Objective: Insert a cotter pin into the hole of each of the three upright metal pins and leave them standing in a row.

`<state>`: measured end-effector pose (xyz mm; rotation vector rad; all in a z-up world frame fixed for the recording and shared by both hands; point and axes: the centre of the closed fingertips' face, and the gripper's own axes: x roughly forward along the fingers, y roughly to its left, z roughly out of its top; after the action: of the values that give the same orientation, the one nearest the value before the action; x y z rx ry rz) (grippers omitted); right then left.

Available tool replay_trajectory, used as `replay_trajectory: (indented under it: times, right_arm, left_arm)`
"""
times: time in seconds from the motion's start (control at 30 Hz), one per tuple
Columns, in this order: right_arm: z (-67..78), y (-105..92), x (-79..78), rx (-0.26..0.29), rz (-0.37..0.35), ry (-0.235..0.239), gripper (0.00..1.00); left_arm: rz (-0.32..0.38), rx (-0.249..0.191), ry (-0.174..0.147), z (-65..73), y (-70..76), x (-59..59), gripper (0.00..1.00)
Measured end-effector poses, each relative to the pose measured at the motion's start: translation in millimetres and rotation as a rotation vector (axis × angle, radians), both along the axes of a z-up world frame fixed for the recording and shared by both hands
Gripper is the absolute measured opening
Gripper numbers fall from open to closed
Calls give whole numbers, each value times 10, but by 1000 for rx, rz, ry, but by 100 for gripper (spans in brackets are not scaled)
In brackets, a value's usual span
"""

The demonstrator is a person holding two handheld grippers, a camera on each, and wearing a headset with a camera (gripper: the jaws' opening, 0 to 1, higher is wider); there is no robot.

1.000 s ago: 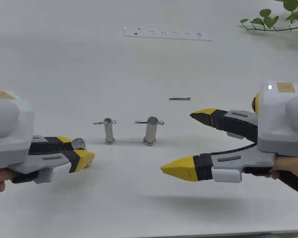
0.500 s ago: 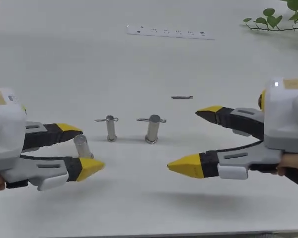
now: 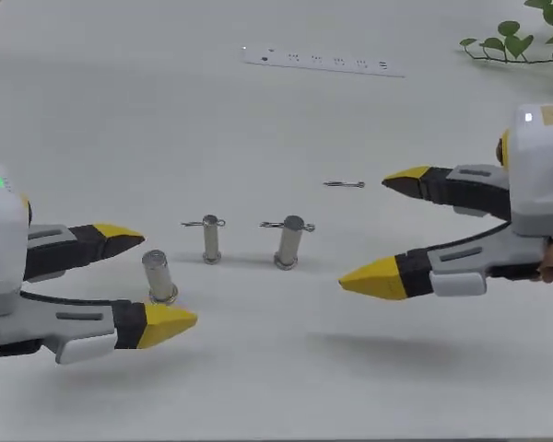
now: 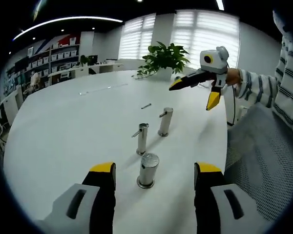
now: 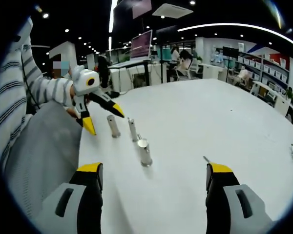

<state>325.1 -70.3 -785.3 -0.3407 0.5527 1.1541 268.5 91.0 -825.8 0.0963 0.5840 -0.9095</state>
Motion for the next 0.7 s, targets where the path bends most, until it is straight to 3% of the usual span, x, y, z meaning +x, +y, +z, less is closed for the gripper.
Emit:
replay_trajectory:
  times: [0.13,0.2,0.3,0.53,0.63,0.7]
  right_arm:
    - [23,-63,138,-70,31,6,88]
    - [6,-107,226,-115,50,7,88]
    - [-20,-133,325,-164,75,1,88]
    - [-141,-93,456,-242,143,29,88]
    - [-229,-69,482,-291,176,41,88]
    - [-269,-65,512,-308,181,47,87]
  left_arm:
    - [-3,33,0,-51,57,-21,70]
    - [-4,42,22,-74,73,-49,78]
    - [-7,58,18,-96,94,-57,88]
    - [-27,41,29,-85,70,-112,95]
    - [-15,39,11,-64,85,-94,99]
    - [-8,31,16,-52,99,-94,99]
